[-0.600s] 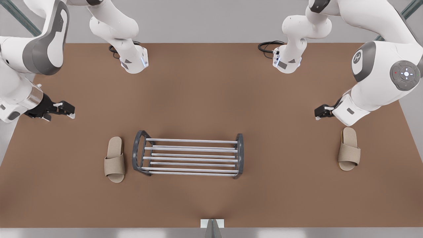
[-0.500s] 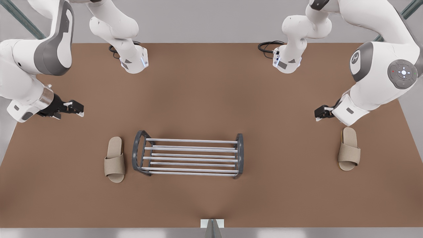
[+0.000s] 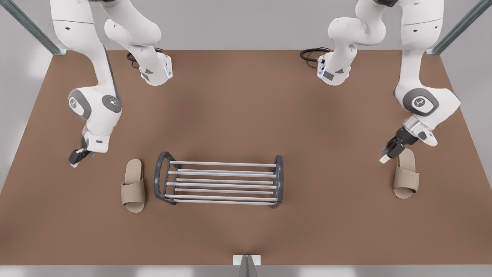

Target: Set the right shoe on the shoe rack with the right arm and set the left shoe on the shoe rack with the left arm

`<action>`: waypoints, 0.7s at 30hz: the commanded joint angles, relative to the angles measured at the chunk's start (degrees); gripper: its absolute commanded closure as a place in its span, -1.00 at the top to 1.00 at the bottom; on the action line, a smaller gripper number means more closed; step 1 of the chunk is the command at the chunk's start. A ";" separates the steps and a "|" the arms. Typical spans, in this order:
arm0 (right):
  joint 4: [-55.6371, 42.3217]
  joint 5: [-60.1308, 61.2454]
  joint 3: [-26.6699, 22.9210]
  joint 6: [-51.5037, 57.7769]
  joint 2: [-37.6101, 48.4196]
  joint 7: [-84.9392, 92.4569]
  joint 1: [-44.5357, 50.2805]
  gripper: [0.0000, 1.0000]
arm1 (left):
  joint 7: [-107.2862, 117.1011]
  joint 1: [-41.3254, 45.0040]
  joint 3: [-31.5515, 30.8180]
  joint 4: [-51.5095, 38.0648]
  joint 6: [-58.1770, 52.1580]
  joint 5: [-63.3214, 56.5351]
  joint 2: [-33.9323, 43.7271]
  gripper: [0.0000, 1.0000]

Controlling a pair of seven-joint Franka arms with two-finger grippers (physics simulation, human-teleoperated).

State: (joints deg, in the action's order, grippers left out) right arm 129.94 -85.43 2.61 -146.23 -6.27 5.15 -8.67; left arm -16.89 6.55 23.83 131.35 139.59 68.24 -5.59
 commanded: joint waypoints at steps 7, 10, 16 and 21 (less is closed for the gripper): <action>1.28 -66.61 -0.06 -5.57 -11.31 -77.92 5.33 1.00 | -98.07 -14.11 3.24 -0.48 -0.36 17.02 -9.35 1.00; 1.99 -76.19 -0.14 1.21 -12.89 -89.96 6.20 1.00 | -103.26 -17.63 3.33 -3.29 -5.11 20.18 -14.54 1.00; 1.19 -80.33 -0.32 3.32 -16.67 -99.46 6.38 1.00 | -103.26 -18.24 2.89 -3.56 -10.47 30.98 -18.23 1.00; -2.85 -79.89 -0.41 2.79 -18.34 -99.20 6.82 1.00 | -103.00 -18.59 1.57 -5.31 -10.47 34.86 -20.52 1.00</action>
State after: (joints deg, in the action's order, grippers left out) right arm 127.39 -164.73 2.20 -144.27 -24.50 -57.24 -1.91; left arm -85.89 -12.04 25.50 126.27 131.02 100.19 -25.92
